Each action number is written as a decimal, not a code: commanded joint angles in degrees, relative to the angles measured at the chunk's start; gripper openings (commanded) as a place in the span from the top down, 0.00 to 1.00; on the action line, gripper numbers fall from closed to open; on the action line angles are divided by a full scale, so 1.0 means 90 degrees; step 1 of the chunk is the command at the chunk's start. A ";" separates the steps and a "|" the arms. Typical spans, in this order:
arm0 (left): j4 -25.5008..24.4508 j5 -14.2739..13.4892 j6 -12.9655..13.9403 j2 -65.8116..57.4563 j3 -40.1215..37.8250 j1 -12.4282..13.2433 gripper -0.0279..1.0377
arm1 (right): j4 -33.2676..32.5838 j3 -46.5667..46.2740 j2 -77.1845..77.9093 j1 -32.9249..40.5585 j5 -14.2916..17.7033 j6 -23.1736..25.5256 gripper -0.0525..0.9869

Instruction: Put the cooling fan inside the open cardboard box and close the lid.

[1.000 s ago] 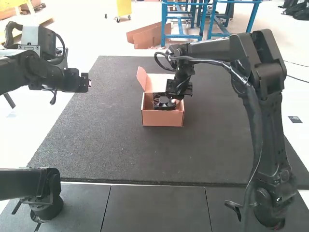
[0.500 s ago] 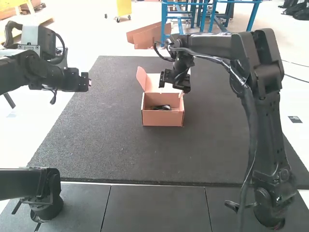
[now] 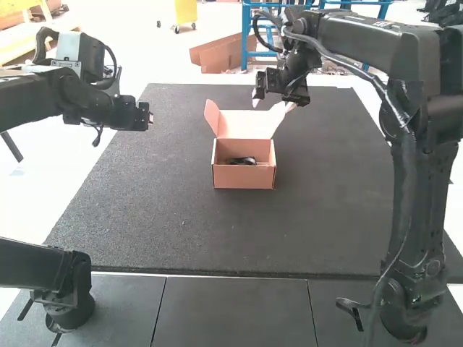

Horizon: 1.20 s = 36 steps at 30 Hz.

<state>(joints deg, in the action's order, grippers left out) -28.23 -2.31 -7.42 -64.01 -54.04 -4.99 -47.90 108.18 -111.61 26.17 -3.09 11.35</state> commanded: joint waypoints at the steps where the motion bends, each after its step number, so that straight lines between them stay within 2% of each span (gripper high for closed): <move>1: 0.0138 0.0071 -0.0074 -0.0290 -0.0402 -0.0187 0.06 | 0.0303 -0.0555 0.0624 -0.0262 0.0353 -0.0656 0.08; 7: 0.0402 0.0041 -0.0084 -0.1013 -0.0763 -0.0324 0.06 | 0.1162 -0.1922 0.1522 -0.0398 0.0383 -0.1017 0.08; 12: 0.0607 0.0041 -0.0152 -0.1687 -0.1115 -0.0334 0.06 | 0.2519 -0.3085 0.2069 -0.0525 0.0392 -0.1037 0.08; 15: 0.0724 0.0032 -0.0191 -0.2087 -0.1359 -0.0334 0.06 | 0.3096 -0.3378 0.2118 -0.0721 0.0392 -0.0969 0.08; 23: 0.0988 -0.0037 -0.0269 -0.3171 -0.2062 -0.0334 0.06 | 0.3672 -0.3446 0.1874 -0.1121 0.0334 -0.0949 0.08; 36: 0.0929 -0.0134 -0.0299 -0.4880 -0.3722 -0.0353 0.06 | 0.3682 -0.2782 0.1132 -0.1199 0.0021 -0.0939 0.08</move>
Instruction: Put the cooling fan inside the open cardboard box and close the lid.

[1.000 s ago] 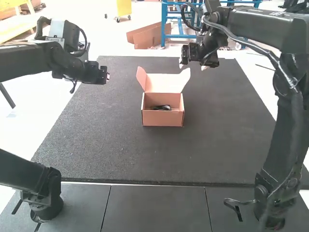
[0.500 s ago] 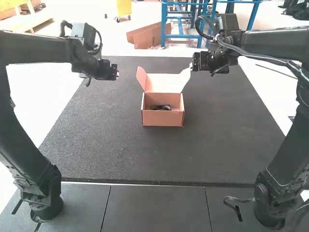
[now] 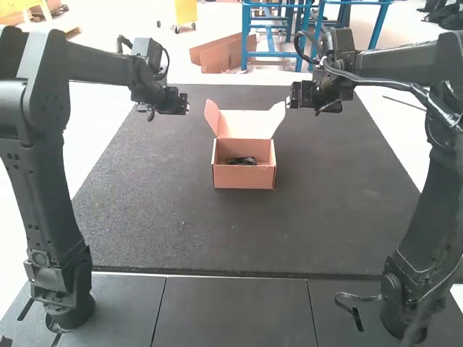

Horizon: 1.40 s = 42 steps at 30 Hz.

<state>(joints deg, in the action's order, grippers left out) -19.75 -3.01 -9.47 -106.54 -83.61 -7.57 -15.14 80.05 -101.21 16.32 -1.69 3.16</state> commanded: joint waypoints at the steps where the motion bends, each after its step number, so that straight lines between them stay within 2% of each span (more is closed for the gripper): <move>1: -0.0042 -0.0066 -0.0080 -0.0252 -0.0563 -0.0086 0.06 | 0.0031 0.0402 -0.0073 -0.0104 -0.0163 -0.0029 0.08; 9: -0.0394 -0.0018 -0.0139 -0.0701 -0.1256 -0.0418 0.06 | -0.0164 0.0891 -0.0454 -0.0104 -0.0320 0.0108 0.08; 17: -0.0735 0.0051 -0.0275 -0.0721 -0.1432 -0.0721 0.06 | -0.0379 0.1145 -0.0698 -0.0114 -0.0388 0.0215 0.09; 24: -0.0980 0.0060 -0.0295 -0.0701 -0.1471 -0.0780 0.06 | -0.0428 0.1223 -0.0805 -0.0084 -0.0427 0.0235 0.12; 32: -0.1048 0.0060 -0.0295 -0.0682 -0.1462 -0.0780 0.06 | -0.0428 0.1320 -0.0962 -0.0055 -0.0613 0.0284 0.24; 42: -0.1048 0.0060 -0.0295 -0.0682 -0.1462 -0.0780 0.06 | -0.0418 0.1535 -0.1147 -0.0045 -0.0700 0.0284 0.27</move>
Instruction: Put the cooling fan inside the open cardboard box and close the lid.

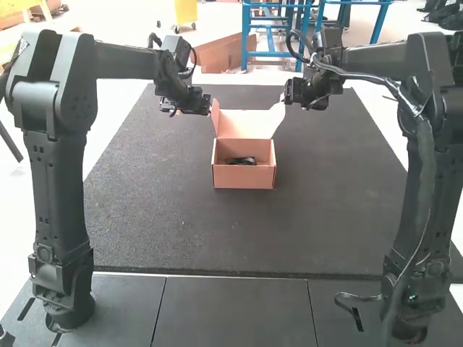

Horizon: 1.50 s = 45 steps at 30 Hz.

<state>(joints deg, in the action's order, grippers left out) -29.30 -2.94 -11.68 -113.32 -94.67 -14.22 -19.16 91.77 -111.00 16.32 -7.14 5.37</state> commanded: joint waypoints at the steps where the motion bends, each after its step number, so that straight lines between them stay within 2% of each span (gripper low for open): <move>1: 0.0013 0.0053 -0.0050 0.0071 -0.0242 -0.0041 0.06 | 0.0029 0.0243 -0.0079 -0.0045 -0.0115 0.0039 0.30; 4: 0.0013 0.0053 -0.0050 0.0071 -0.0233 -0.0041 0.06 | 0.0019 0.0282 -0.0118 -0.0045 -0.0164 0.0039 0.35; 15: 0.0013 0.0053 -0.0040 0.0081 -0.0242 -0.0041 0.06 | -0.0069 0.0439 -0.0323 -0.0045 -0.0223 0.0029 0.36; 20: 0.0013 0.0053 -0.0040 0.0071 -0.0242 -0.0041 0.06 | -0.0069 0.0526 -0.0401 -0.0045 -0.0281 0.0019 0.44; 22: 0.0013 0.0053 -0.0040 0.0081 -0.0242 -0.0041 0.06 | -0.0069 0.0565 -0.0421 -0.0045 -0.0281 0.0019 0.44; 27: 0.0023 0.0053 -0.0040 0.0071 -0.0242 -0.0041 0.06 | -0.0059 0.0595 -0.0440 -0.0036 -0.0311 0.0019 0.60; 30: 0.0033 0.0053 -0.0040 0.0071 -0.0242 -0.0041 0.06 | -0.0059 0.0605 -0.0489 0.0013 -0.0330 0.0029 0.64; 45: 0.0023 0.0053 -0.0030 0.0071 -0.0262 -0.0041 0.06 | -0.0186 0.0751 -0.0655 0.0189 -0.0477 0.0039 0.64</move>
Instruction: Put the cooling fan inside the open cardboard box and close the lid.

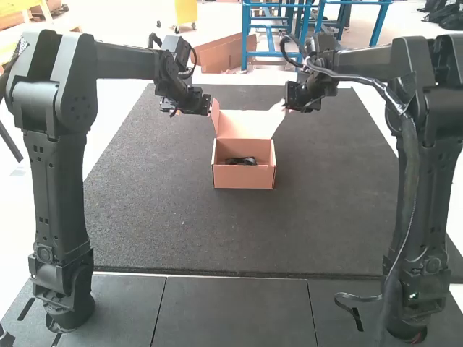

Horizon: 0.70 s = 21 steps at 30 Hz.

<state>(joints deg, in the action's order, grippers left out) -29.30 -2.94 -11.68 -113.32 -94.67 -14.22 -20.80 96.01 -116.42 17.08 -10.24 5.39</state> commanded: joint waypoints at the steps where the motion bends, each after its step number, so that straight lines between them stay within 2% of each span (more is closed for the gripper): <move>1: 0.0023 0.0053 -0.0030 0.0081 -0.0262 -0.0041 0.06 | -0.0023 0.0299 -0.0072 0.0114 -0.0142 0.0026 0.64; 5: 0.0004 0.0053 -0.0030 0.0081 -0.0262 -0.0041 0.06 | -0.0033 0.0378 -0.0121 0.0133 -0.0142 0.0026 0.66; 8: 0.0004 0.0053 -0.0030 0.0081 -0.0262 -0.0041 0.06 | -0.0033 0.0407 -0.0141 0.0133 -0.0142 0.0036 0.74; 12: 0.0004 0.0053 -0.0030 0.0081 -0.0262 -0.0041 0.06 | -0.0033 0.0407 -0.0141 0.0133 -0.0142 0.0046 0.79; 21: 0.0004 0.0053 -0.0030 0.0081 -0.0262 -0.0149 0.06 | -0.0033 0.0407 -0.0141 0.0153 -0.0122 0.0017 0.83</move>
<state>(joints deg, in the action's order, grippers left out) -29.32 -2.96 -11.68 -113.32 -94.70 -14.55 -21.30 97.82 -117.62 17.85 -10.79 5.39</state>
